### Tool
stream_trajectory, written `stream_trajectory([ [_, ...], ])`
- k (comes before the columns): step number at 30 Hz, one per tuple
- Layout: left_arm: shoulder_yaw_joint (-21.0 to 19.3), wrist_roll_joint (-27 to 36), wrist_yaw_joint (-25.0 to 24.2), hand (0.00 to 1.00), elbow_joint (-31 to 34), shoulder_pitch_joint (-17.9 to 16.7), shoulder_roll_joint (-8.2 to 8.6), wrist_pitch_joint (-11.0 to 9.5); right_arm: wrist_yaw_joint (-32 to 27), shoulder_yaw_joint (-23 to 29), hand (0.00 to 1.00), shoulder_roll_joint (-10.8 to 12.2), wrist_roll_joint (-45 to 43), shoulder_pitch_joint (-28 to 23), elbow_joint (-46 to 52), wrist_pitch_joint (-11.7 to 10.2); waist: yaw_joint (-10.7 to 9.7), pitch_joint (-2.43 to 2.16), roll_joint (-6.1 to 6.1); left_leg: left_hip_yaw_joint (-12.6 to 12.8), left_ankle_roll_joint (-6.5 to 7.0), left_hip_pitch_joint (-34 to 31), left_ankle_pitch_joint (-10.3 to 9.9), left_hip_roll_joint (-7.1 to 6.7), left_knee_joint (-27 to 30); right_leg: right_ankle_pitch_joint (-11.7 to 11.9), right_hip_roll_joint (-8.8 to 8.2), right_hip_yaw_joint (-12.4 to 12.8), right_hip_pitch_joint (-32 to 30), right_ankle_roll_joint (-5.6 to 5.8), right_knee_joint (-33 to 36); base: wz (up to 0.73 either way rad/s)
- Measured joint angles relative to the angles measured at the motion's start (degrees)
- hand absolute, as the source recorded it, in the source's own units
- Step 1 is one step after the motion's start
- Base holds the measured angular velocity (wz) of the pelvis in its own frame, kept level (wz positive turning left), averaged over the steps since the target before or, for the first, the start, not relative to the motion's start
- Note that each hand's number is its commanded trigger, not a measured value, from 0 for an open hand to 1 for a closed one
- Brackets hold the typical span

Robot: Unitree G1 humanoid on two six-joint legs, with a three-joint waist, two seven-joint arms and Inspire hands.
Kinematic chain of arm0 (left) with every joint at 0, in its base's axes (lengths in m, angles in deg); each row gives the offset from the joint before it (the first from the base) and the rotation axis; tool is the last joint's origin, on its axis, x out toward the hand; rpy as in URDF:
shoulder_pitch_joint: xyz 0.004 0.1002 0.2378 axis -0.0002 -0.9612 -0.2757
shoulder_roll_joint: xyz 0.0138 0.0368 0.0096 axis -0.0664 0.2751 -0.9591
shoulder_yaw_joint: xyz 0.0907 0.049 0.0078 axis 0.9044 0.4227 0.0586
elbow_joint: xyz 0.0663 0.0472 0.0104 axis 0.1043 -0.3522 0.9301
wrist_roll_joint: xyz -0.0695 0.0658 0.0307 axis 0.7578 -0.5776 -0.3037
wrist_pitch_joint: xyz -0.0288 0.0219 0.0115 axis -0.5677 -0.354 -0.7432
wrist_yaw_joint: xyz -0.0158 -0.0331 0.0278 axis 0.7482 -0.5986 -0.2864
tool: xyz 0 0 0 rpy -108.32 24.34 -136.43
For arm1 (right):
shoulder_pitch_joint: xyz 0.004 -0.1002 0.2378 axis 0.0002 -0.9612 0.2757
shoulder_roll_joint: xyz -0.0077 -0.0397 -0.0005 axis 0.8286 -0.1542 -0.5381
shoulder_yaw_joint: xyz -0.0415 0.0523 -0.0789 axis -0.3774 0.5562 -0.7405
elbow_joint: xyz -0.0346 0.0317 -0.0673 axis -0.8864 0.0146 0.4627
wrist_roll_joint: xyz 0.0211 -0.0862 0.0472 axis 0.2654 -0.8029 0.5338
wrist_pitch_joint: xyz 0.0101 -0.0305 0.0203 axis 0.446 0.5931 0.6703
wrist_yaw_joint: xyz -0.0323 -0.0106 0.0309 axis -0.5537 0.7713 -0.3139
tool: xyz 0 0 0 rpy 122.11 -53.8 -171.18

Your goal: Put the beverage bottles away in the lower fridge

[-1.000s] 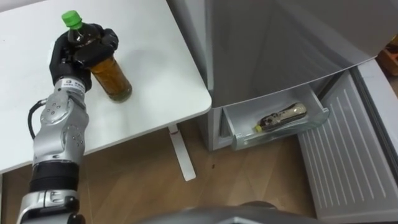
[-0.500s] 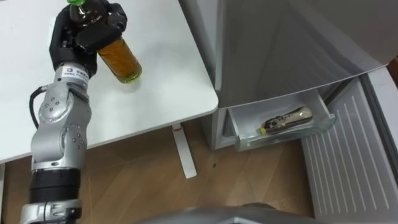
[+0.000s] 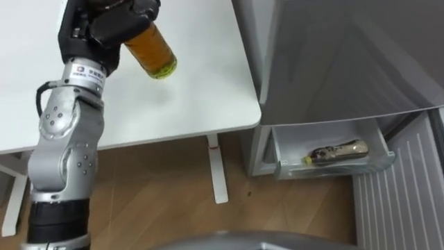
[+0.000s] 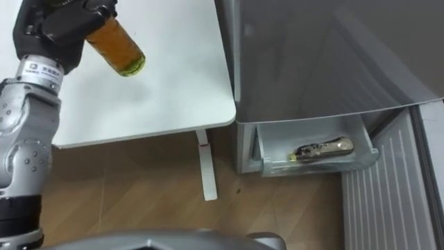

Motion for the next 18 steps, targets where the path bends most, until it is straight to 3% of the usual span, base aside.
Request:
stream_trajectory([
  [5, 1.9, 5.2, -2.8, 1.00, 0.0, -3.6, 0.40, 1.9, -0.3, -3.2, 0.00, -0.4, -0.2, 0.8, 0.1, 0.4, 0.3, 0.16, 0.09, -0.4, -0.04, -0.4, 0.4, -0.14, 0.0, 0.0, -0.04, -0.1, -0.7, -0.06, 0.2, 0.05],
  [12, 3.7, 17.5, -4.9, 1.00, -0.4, -5.3, 0.53, 2.6, -0.8, -6.3, 0.00, -0.4, -0.1, 2.3, 0.1, 0.4, 0.2, 1.13, -0.76, -0.8, -0.02, -0.3, 0.4, -0.45, -0.2, -0.1, -0.31, -0.6, -0.5, 0.05, 0.1, 0.03],
  [18, 7.0, 20.3, -6.5, 1.00, -2.6, -5.9, 0.46, 2.7, -2.9, -6.4, 0.00, -0.4, -0.2, 3.2, 0.3, 0.5, 0.0, 1.15, -1.39, -1.1, 0.03, -1.3, 0.4, -0.63, 0.0, -0.2, -0.49, -1.0, -0.8, 0.16, 0.2, 0.04],
])
